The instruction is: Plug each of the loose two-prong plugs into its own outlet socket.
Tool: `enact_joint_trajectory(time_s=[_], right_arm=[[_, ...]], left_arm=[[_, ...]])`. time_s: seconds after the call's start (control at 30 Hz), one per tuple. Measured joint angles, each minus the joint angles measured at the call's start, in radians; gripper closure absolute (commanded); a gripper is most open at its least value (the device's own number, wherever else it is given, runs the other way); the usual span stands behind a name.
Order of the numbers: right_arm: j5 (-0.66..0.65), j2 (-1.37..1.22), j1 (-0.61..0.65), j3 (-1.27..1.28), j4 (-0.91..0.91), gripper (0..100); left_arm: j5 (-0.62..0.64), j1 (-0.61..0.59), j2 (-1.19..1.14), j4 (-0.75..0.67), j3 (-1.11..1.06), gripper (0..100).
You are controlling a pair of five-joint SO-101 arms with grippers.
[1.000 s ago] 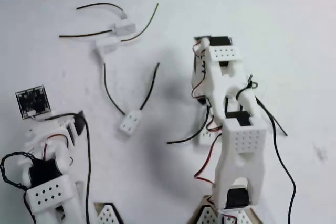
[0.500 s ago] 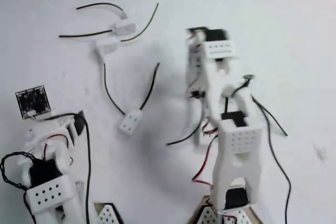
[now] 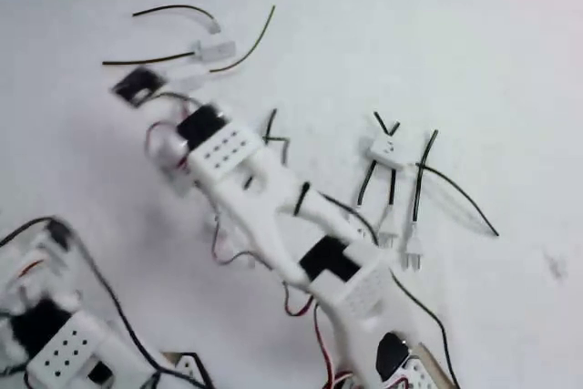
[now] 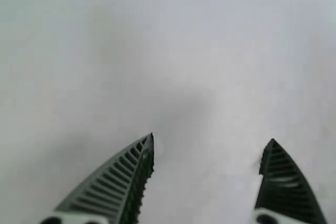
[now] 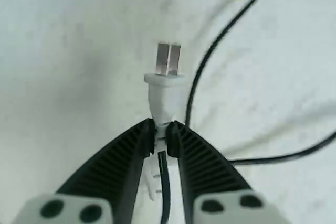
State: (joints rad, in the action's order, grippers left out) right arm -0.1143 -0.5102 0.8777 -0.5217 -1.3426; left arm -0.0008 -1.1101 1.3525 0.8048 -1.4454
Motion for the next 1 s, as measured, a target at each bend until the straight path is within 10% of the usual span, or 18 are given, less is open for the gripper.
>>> enact_joint_trajectory(time_s=[0.13,0.47,1.0], right_arm=[[0.0,-0.025,0.071,0.0,0.066,95.5],[0.0,-0.087,0.069,-0.049,0.028,65.0],[0.0,-0.017,-0.494,-0.443,-0.373,65.1]], left_arm=[[-0.037,-0.147,0.0,-0.126,-0.074,68],[-0.075,-0.084,0.0,-0.123,-0.117,68],[0.034,0.325,-0.054,0.405,0.577,68]])
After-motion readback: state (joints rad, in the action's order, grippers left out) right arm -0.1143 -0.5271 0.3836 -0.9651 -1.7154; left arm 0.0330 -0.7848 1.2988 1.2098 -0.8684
